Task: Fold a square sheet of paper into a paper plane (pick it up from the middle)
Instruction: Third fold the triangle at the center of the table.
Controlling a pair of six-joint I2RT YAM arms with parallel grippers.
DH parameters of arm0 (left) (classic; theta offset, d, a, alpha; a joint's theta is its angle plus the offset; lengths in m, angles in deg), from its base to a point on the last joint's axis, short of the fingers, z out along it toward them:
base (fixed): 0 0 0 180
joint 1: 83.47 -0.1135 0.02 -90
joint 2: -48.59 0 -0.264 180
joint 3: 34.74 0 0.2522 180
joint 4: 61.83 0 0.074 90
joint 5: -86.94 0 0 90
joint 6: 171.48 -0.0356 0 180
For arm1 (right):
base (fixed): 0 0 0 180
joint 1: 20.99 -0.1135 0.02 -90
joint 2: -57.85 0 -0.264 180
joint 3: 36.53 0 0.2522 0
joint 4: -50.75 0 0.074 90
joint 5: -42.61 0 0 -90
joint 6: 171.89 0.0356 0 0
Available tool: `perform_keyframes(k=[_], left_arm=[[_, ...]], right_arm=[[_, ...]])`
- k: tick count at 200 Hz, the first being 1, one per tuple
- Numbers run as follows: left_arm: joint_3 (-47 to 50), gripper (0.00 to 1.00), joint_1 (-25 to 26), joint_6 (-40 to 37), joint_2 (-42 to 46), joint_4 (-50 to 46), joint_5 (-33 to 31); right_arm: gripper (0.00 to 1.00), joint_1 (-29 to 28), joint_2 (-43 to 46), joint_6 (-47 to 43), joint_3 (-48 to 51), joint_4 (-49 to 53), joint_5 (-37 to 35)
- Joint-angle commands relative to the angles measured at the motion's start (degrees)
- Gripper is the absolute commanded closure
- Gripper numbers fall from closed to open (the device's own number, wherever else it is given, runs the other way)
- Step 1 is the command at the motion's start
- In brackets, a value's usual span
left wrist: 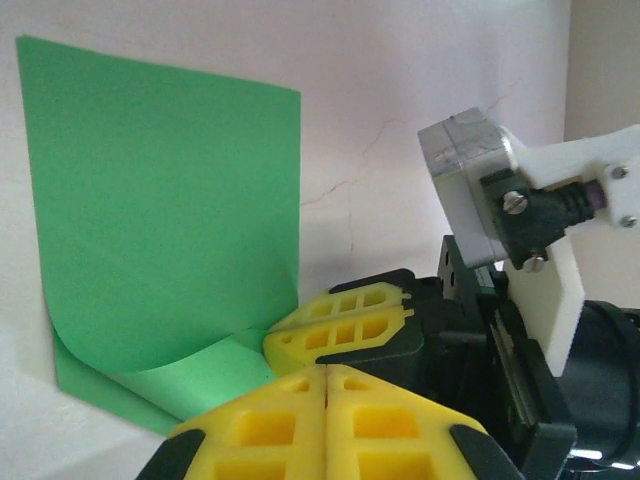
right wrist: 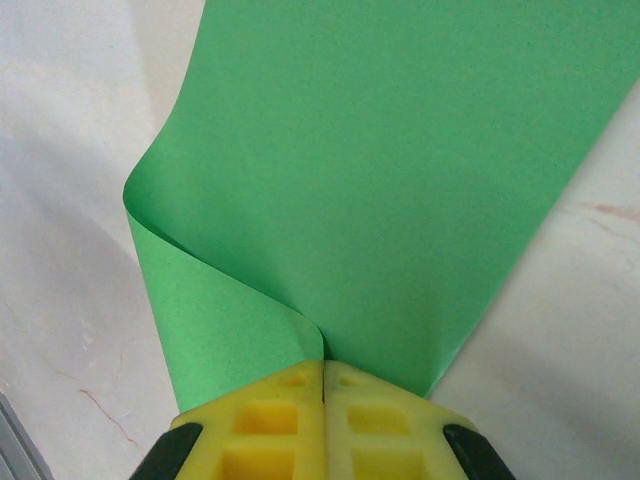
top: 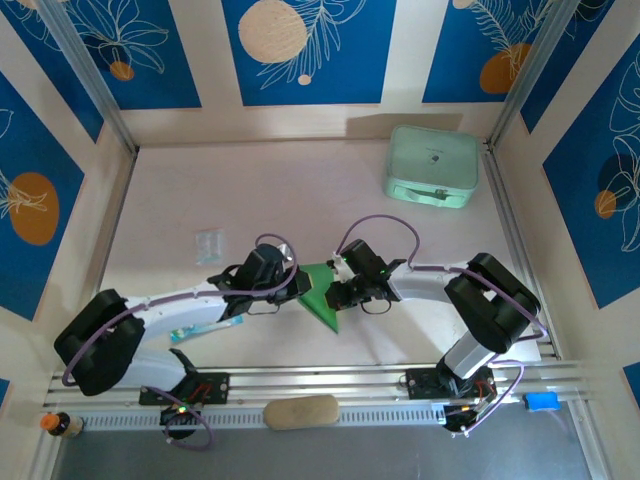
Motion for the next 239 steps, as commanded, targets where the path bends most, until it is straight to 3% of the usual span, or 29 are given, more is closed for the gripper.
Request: perform_keyframes(k=[1, 239], left_arm=[[0.34, 0.96, 0.34, 0.78, -0.55, 1.79, -1.42], [0.49, 0.98, 0.47, 1.64, -4.37, 5.27, -0.18]], right_arm=[[1.0, 0.39, -0.79, 0.28, -0.46, 2.78, -1.0], [1.0, 0.6, -1.02, 0.33, -0.4, 2.68, -0.65]])
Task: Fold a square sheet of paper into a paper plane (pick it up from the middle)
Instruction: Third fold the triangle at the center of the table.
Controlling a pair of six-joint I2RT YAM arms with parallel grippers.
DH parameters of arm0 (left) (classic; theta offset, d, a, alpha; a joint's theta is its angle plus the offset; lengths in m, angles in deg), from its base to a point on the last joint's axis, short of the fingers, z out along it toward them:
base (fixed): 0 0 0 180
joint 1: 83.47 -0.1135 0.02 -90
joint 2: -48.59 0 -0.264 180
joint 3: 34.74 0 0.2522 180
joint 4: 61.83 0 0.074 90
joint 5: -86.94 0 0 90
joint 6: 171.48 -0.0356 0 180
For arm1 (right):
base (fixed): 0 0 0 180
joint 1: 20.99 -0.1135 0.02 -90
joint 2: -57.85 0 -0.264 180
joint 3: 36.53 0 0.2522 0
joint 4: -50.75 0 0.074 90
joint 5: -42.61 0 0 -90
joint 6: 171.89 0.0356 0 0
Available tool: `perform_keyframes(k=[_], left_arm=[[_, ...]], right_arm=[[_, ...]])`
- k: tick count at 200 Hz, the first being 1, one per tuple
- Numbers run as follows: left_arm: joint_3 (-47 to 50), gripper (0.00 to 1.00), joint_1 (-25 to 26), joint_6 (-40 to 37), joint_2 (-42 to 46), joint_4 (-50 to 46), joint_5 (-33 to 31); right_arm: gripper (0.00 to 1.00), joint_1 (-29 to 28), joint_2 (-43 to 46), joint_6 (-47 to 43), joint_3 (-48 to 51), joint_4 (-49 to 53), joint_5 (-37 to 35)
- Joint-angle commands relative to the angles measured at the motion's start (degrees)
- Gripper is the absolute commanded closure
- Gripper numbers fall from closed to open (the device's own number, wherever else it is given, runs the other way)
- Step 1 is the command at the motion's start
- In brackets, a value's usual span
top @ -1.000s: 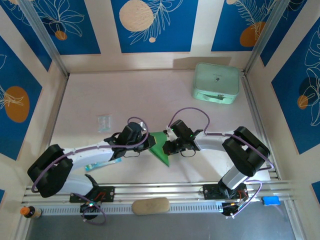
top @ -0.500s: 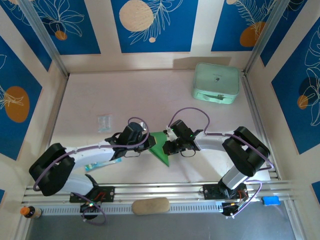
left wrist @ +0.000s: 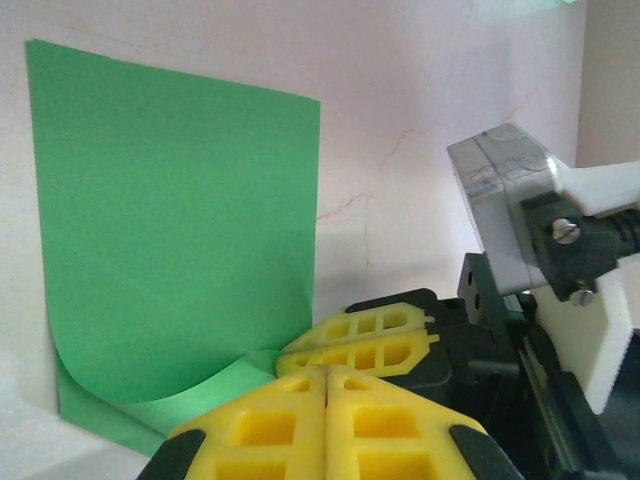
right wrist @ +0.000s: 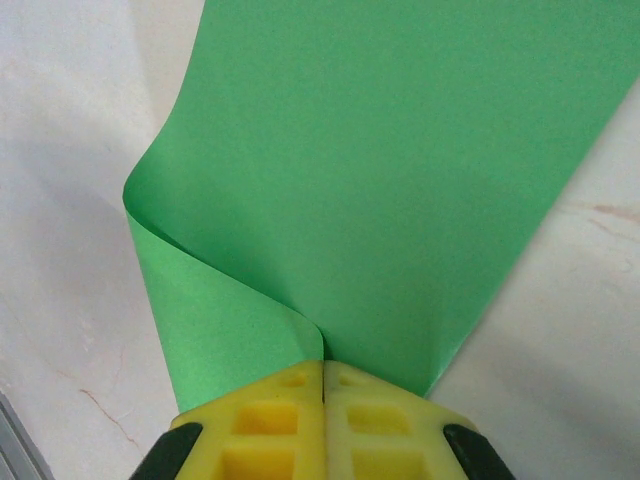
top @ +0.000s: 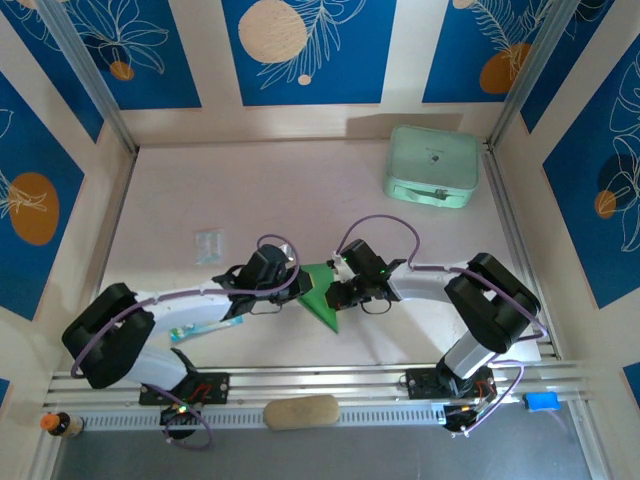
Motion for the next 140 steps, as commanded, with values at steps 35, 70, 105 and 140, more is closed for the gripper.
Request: perform_keyframes(k=[35, 70, 105, 140], left_arm=[[-0.1, 0.97, 0.3, 0.97, -2.66, 3.46, 0.57], [0.18, 0.97, 0.32, 0.99, -3.64, 4.07, 0.95], [0.88, 0.98, 0.43, 1.96, -4.24, 5.31, 1.24], [1.6, 1.0, 0.82, 2.97, -4.87, 6.83, 2.0]], right_arm=[[1.0, 0.41, -1.03, 0.42, -0.44, 2.58, -0.56], [1.0, 0.41, -1.02, 0.42, -0.66, 2.71, -0.67], [1.0, 0.46, -0.98, 0.42, -0.66, 2.63, -0.58], [1.0, 0.46, -1.08, 0.46, -0.66, 2.63, -0.58]])
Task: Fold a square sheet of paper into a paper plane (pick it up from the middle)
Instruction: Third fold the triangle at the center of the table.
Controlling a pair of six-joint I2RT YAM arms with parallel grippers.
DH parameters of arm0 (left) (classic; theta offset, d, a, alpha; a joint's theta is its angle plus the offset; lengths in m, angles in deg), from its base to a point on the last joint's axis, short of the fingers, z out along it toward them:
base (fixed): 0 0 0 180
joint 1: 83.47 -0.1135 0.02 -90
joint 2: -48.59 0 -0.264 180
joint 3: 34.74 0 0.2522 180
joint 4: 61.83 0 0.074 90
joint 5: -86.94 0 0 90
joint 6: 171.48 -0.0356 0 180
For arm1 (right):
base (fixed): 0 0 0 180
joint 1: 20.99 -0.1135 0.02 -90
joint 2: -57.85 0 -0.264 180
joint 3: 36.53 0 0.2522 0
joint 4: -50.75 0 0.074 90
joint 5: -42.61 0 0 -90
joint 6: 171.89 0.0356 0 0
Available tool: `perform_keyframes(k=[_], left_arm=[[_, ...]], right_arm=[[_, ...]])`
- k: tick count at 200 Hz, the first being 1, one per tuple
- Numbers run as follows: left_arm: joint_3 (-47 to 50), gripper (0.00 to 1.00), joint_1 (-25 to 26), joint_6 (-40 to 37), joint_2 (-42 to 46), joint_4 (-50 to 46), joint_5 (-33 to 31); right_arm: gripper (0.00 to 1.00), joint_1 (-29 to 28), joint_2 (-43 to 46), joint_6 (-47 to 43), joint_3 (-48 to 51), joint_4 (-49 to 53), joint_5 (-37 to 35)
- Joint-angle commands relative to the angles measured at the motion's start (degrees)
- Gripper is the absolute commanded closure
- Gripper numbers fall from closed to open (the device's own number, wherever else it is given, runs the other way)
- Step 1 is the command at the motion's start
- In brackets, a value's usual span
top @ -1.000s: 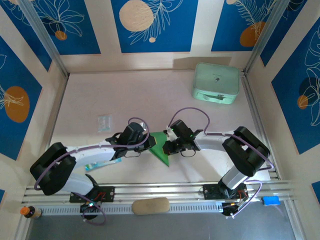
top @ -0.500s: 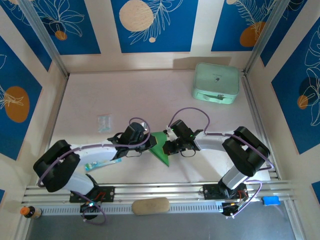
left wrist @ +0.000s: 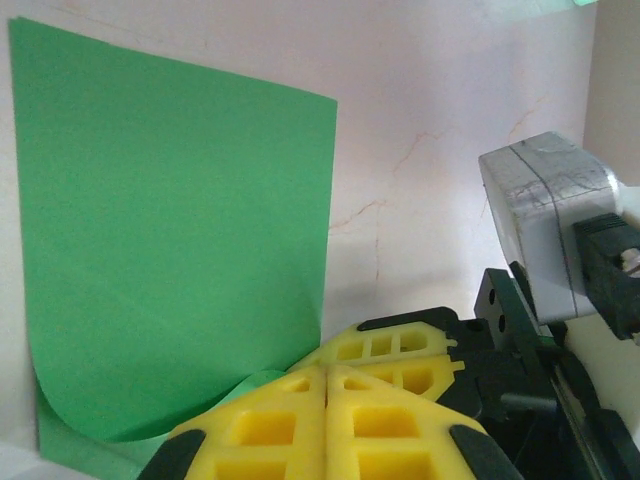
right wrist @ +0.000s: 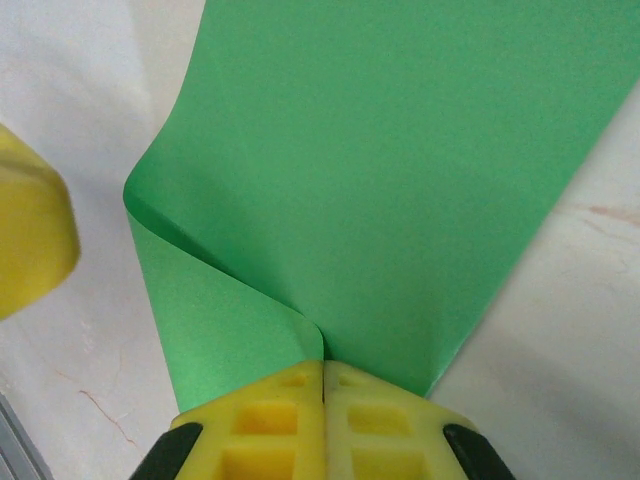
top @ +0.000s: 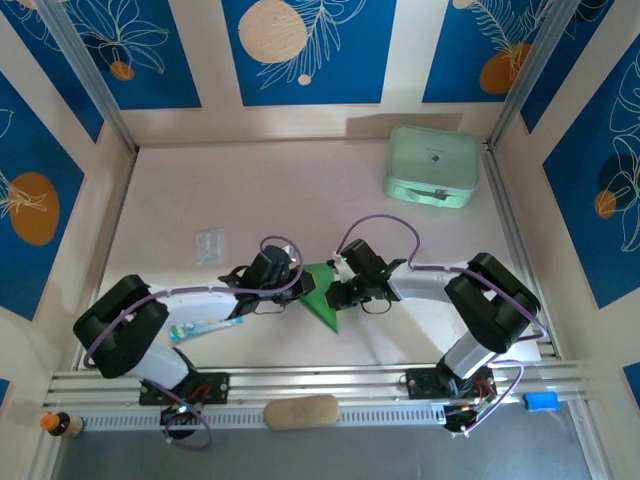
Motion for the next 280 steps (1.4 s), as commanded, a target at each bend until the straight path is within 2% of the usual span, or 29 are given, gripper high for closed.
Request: perform_keyframes(k=[1, 46, 154, 280], left_arm=[[1.25, 1.0, 0.74, 1.26, -0.81, 2.16, 1.45], [2.81, 1.0, 1.93, 4.33, -3.52, 8.06, 2.69], [2.71, 1.0, 3.41, 5.76, -4.39, 3.79, 1.89], [4.38, 1.0, 3.41, 5.69, -8.29, 5.04, 1.63]], right_arm=[[1.0, 0.37, -1.09, 0.44, -0.67, 2.65, -0.58], [1.0, 0.39, -1.09, 0.42, -0.7, 2.82, -0.59], [1.0, 0.38, -1.01, 0.42, -0.71, 2.99, -0.71], [1.0, 0.43, -0.96, 0.51, -0.62, 2.91, -0.67]])
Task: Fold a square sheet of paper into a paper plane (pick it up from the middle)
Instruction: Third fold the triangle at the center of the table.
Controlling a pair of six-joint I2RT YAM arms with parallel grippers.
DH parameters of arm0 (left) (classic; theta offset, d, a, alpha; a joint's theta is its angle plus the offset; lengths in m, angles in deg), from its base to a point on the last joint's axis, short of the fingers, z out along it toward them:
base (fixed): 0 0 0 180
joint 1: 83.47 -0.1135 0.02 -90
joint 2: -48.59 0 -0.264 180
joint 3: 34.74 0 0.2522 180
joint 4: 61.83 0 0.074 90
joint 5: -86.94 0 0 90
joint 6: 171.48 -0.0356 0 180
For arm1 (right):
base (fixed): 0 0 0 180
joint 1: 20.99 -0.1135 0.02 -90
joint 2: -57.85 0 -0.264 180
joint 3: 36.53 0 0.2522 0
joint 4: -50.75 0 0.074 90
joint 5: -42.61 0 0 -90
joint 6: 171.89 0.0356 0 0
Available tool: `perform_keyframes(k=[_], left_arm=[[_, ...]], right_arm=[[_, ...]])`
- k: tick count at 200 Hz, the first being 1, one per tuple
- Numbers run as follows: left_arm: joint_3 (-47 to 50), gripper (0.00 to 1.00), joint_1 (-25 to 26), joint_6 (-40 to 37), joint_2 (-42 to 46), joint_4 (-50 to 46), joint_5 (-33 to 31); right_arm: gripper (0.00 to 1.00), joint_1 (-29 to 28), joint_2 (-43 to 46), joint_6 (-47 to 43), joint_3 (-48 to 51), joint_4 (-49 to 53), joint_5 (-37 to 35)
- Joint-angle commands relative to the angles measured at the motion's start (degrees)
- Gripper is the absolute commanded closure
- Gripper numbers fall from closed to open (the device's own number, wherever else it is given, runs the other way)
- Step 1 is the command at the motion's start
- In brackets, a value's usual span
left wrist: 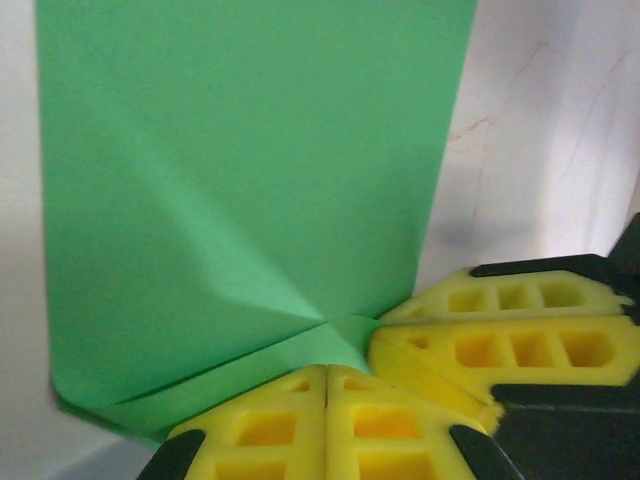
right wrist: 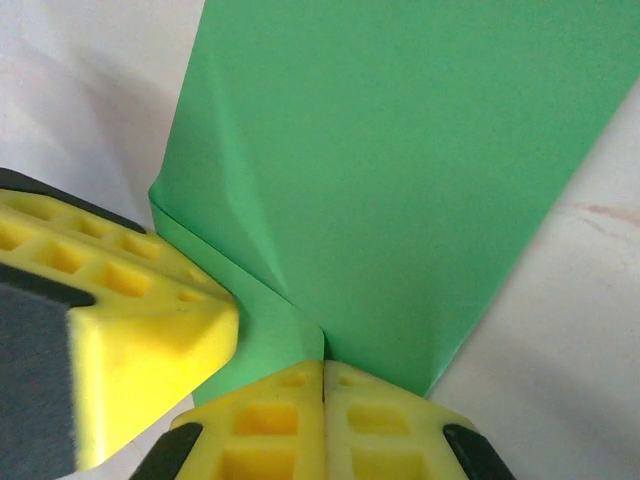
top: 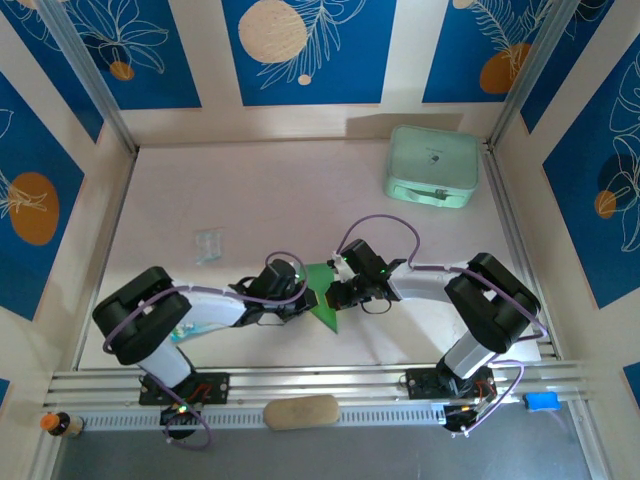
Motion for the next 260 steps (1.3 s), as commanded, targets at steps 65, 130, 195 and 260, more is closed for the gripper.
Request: perform_keyframes(k=[65, 130, 195, 260], left_arm=[[2.38, 1.0, 0.43, 1.08, -4.16, 2.26, 0.04], [2.21, 1.0, 0.43, 0.79, -3.43, 1.81, -0.4], [2.38, 1.0, 0.46, 0.91, -3.15, 2.08, -0.76], [2.65, 1.0, 0.43, 0.83, -2.23, 1.47, -1.04]], right_arm=[[0.99, 0.45, -0.19, 0.74, -1.05, 3.33, 0.03], [0.7, 4.43, 9.22, 3.96, -0.03, 6.25, 4.86], [0.86, 1.67, 10.58, 7.64, 2.43, 3.9, 16.8], [0.95, -6.42, 3.73, 6.68, -1.87, 7.37, 9.58]])
